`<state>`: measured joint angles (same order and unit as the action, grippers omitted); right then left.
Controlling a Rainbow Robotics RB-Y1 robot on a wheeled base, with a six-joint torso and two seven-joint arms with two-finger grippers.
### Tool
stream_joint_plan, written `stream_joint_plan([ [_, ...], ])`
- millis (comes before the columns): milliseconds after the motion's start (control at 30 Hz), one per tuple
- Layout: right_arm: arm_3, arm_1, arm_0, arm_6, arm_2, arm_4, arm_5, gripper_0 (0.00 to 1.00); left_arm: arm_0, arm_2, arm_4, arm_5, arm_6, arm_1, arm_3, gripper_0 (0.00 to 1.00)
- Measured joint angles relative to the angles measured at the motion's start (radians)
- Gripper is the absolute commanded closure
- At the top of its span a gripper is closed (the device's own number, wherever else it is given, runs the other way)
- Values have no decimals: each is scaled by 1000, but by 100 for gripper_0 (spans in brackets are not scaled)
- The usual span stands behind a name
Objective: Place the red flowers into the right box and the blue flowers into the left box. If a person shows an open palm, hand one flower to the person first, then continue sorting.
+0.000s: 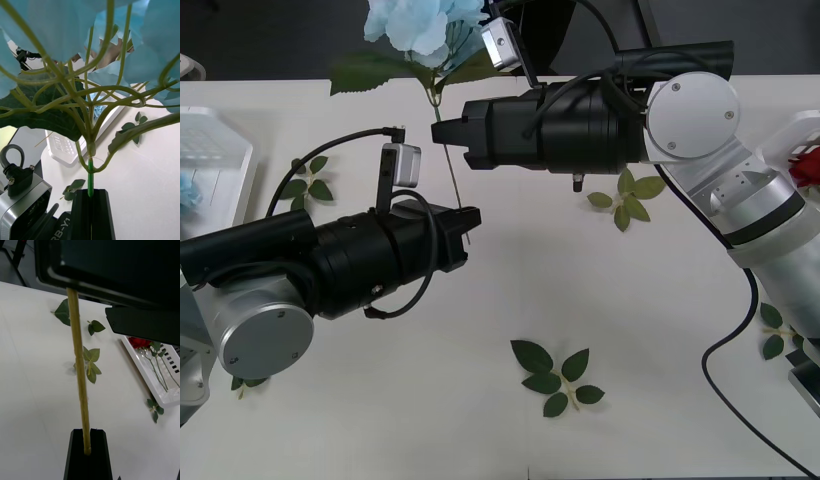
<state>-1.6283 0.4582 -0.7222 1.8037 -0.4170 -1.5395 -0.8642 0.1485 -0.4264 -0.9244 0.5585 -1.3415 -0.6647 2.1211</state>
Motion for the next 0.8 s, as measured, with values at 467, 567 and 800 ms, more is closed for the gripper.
stream_joint_plan([
  [467, 1, 0, 0, 0, 0, -5, 0, 3, -2, 367, -269, 438, 0, -116, 1, 100],
  [567, 1, 0, 0, 0, 0, -6, 0, 3, -5, 537, -277, 606, 0, -124, 1, 100],
  [800, 1, 1, 0, 9, 0, -10, 0, 3, -38, 797, -255, 904, -11, -183, -35, 100],
])
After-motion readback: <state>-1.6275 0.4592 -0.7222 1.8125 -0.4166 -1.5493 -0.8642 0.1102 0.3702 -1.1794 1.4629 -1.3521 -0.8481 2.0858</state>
